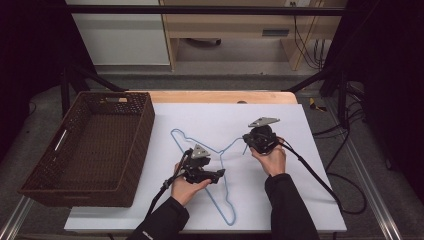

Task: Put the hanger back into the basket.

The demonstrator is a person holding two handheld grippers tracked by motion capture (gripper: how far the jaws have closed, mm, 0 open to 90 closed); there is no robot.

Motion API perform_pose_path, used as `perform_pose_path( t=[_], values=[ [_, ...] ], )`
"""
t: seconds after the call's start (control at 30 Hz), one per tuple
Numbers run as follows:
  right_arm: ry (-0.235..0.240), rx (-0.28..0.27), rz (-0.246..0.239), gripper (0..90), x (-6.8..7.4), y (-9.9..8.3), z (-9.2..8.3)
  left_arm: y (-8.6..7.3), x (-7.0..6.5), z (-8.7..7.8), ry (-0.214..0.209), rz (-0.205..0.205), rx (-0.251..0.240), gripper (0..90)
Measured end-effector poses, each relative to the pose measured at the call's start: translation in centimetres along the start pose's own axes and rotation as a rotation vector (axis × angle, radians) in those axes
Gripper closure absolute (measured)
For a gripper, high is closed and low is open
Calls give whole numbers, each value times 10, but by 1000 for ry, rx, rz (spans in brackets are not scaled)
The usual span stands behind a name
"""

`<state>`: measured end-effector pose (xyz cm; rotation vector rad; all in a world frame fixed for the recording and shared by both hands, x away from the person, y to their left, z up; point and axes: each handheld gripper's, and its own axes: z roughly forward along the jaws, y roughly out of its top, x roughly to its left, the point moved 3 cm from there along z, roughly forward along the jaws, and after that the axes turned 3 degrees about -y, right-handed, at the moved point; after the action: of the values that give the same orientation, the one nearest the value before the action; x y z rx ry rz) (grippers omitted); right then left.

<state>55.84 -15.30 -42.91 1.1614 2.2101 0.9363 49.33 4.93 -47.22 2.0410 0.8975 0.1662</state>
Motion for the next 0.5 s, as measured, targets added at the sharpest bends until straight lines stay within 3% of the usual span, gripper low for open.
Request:
perform_pose_path(
  t=[0.33, 0.5],
  values=[
    [1, -3, 2, 877, 1, -1, 1, 0, 1, 25, 6, -67, 3, 392],
    [4, -6, 1, 877, 1, 0, 1, -1, -1, 32, -7, -84, 7, 506]
  ],
)
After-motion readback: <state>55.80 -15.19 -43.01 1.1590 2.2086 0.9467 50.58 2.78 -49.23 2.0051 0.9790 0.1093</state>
